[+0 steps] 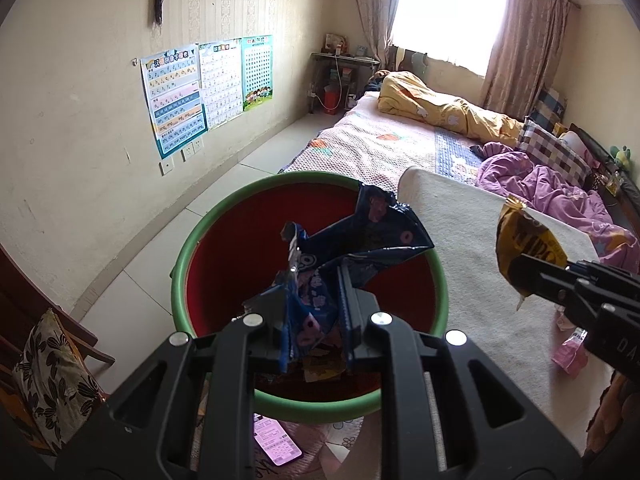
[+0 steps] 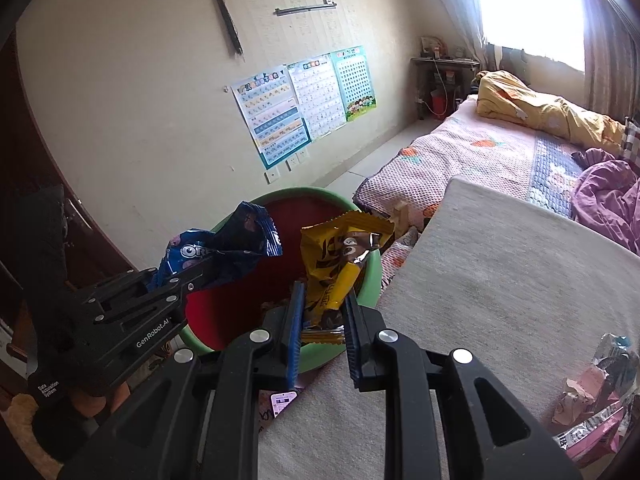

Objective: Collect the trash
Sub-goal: 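Carry the blue and yellow wrappers over the red bin, then hold both wrappers above the red bin opening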

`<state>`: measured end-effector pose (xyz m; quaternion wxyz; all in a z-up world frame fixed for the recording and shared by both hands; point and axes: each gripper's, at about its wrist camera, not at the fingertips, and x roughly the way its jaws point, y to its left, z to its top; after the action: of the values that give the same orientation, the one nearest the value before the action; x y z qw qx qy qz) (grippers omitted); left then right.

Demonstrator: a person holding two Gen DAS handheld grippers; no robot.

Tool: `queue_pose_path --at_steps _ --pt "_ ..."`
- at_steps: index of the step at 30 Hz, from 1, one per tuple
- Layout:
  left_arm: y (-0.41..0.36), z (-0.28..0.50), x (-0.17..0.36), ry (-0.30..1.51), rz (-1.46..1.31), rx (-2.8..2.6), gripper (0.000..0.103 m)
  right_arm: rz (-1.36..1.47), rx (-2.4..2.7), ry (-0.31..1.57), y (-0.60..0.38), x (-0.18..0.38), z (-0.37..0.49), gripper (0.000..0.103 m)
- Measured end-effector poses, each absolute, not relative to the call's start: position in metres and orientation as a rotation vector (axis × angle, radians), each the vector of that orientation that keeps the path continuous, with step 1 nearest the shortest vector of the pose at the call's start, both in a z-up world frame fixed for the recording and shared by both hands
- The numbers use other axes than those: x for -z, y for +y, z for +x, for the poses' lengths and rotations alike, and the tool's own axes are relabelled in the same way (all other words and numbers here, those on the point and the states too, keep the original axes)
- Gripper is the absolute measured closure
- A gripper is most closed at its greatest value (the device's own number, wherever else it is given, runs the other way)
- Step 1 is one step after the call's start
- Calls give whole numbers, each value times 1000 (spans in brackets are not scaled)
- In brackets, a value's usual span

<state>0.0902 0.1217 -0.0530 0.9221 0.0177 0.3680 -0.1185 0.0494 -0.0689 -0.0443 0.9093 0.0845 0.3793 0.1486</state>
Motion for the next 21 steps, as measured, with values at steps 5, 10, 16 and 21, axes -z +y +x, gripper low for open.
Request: queue_pose_path --at_steps 5,10,16,21 --pt "128 94 56 762 45 248 85 169 -308 782 -62 45 52 84" --pt "135 100 60 772 50 253 85 165 -311 782 -54 46 58 84" --pt "139 105 62 778 53 255 85 160 -316 792 -46 49 62 84" --pt "141 107 63 780 56 255 85 155 -321 801 -39 52 66 84"
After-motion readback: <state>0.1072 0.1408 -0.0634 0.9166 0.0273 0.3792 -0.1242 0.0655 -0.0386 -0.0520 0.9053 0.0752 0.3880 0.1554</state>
